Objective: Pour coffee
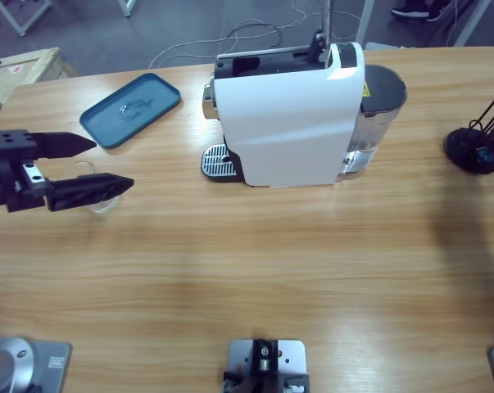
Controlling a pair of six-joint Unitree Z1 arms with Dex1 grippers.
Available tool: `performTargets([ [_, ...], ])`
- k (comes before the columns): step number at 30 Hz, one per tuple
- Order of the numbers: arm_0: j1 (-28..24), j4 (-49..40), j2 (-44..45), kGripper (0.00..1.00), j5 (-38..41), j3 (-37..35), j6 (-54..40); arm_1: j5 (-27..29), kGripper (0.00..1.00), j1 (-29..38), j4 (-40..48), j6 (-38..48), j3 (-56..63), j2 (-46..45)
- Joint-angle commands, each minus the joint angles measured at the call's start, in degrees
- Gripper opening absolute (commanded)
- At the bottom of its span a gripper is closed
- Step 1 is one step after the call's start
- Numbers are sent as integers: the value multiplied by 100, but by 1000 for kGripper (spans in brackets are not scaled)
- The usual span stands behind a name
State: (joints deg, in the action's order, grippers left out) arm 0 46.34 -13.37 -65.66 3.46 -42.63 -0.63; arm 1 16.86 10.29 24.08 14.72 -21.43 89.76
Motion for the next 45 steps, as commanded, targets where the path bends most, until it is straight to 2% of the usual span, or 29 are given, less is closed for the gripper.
performTargets([
  [1,51,45,88,991,-82,150,109,77,0,-62,-1807,-127,-1320,-1512],
  [7,51,51,139,991,-91,211,116,313,0,121,-2953,-118,-2131,-2278],
  [9,51,45,225,991,-101,243,126,271,0,381,-3341,-167,-2264,-2649],
  [11,51,40,354,991,-135,320,139,-42,0,1051,-3563,-515,-2429,-2767],
  [15,51,-25,693,991,-267,508,125,-139,0,3399,-4097,-1920,-3296,-1978],
  [17,47,-39,705,991,-256,545,119,-329,0,4189,-4301,-2795,-3959,-1236],
  [19,47,-85,707,991,-189,517,102,-659,0,4524,-4507,-3523,-4613,-591],
  [23,45,-533,765,991,-246,366,84,-1158,0,4640,-4814,-4277,-5827,429],
  [29,44,-684,876,991,-231,275,95,-1201,0,4570,-4895,-4567,-6877,1343],
  [37,45,-684,663,991,-242,174,119,-1100,0,4011,-4733,-4560,-7012,1824],
  [45,44,-667,508,991,-230,159,133,-1519,0,3788,-4616,-4523,-6919,1953],
])
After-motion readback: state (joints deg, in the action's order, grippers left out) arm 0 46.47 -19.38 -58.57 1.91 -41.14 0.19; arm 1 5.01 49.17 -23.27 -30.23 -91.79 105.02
